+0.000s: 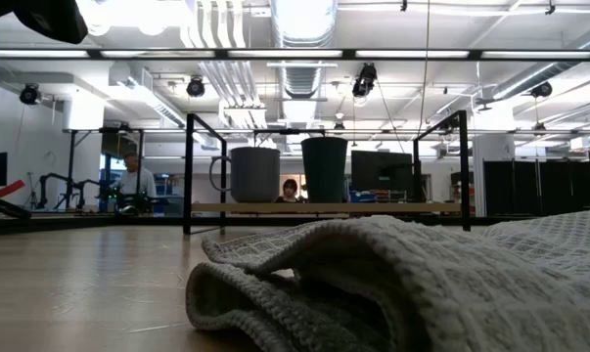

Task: Stack small to large cups/mugs on shelf
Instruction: Put the black cup on the shelf

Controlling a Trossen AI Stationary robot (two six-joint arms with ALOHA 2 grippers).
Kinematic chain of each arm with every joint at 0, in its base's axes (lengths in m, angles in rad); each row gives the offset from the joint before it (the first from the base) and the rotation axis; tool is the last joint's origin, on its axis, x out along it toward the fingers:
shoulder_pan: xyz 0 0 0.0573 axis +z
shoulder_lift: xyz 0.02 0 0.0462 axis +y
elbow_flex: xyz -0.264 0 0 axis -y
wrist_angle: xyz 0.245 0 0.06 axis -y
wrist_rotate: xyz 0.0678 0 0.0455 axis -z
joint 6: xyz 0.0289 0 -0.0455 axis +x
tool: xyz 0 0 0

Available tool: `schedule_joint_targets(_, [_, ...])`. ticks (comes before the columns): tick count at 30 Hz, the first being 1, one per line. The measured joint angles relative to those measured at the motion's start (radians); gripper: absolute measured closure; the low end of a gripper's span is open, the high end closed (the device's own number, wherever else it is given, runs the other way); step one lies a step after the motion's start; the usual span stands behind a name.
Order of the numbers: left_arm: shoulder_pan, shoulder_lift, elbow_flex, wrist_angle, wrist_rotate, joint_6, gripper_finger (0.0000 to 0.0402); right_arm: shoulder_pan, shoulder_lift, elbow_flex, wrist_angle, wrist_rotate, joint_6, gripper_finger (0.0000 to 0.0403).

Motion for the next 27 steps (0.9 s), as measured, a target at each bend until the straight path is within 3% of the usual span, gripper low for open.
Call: schedule_joint_targets(27, [0.000, 0.005, -0.151, 0.044, -0.007, 0.054, 0.0345, 0.000, 0.000, 0.000, 0.000, 0.000, 0.003, 0.0364])
